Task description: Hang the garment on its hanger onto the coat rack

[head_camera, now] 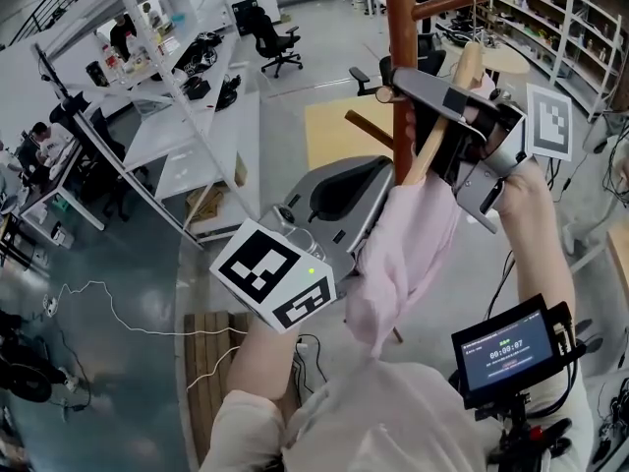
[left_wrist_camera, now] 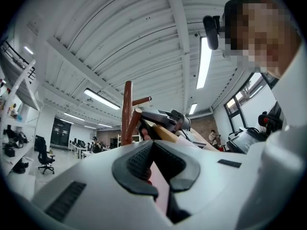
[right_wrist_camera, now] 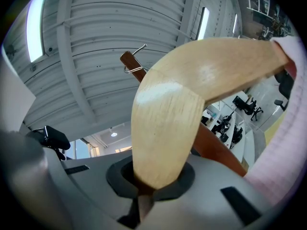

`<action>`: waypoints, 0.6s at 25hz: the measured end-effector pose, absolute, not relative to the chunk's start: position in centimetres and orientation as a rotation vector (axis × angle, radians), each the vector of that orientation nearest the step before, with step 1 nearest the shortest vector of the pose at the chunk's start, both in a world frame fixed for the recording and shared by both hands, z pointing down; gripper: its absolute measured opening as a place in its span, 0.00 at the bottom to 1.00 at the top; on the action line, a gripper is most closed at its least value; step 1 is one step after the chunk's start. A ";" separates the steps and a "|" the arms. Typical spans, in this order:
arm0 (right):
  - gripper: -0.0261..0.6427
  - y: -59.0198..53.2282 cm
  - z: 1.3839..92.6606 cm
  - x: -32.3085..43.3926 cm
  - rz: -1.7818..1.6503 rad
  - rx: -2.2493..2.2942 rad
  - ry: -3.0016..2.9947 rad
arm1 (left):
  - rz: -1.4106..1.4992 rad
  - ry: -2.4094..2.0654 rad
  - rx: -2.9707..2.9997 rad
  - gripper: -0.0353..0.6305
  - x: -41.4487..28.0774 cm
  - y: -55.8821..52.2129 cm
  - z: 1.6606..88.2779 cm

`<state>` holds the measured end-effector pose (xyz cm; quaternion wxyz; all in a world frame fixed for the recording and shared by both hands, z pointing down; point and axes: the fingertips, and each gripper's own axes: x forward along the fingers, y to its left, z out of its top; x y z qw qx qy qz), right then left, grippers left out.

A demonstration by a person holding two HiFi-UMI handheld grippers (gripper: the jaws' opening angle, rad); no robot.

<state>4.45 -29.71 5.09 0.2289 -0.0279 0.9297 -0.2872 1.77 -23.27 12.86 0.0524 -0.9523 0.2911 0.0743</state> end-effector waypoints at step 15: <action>0.06 -29.2 5.8 4.3 -0.793 -0.125 2.594 | 0.231 0.807 -2.983 0.06 3.0 -22.8 14.4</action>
